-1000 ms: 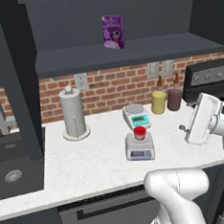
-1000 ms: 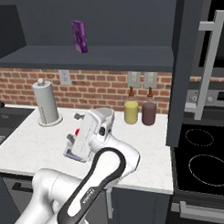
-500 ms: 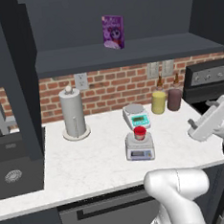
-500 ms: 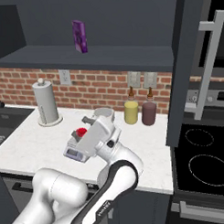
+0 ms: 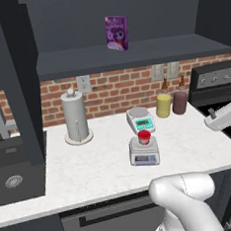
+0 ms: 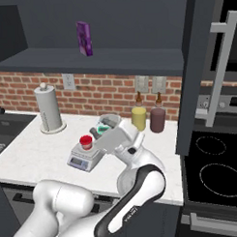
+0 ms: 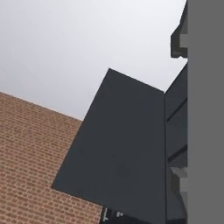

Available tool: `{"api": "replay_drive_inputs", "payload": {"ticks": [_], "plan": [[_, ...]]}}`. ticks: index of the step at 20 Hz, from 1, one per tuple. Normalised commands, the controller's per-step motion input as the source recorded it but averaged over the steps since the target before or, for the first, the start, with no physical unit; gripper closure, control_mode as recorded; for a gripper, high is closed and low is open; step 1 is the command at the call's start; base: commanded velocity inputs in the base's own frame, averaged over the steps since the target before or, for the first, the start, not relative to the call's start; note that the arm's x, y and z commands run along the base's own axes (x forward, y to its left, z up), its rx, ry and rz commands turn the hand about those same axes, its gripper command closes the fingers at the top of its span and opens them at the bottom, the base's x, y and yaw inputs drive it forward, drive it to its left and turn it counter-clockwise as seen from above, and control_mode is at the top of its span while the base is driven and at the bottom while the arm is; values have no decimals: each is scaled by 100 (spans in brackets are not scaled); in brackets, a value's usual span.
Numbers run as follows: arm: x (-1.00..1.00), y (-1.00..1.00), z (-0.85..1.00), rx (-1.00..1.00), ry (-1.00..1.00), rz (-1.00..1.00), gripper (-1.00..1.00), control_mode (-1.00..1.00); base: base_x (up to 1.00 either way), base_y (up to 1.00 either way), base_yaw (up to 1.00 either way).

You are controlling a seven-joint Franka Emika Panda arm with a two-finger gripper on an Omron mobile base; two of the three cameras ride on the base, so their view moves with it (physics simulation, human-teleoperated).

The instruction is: Pick the jam and place it on the digital scale for weighing, and close the cabinet.

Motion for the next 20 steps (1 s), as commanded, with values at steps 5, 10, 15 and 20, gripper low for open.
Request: {"api": "replay_drive_inputs", "payload": {"ticks": [5,10,15,20], "plan": [[0,-56,5,14,9,-4,-100,-100,0,0,0],[0,-55,0,13,1,0,-100,-100,0,0,0],[0,-61,1,16,4,-3,-100,-100,0,0,0],[0,-57,0,16,9,-4,-100,-100,0,0,0]]}}
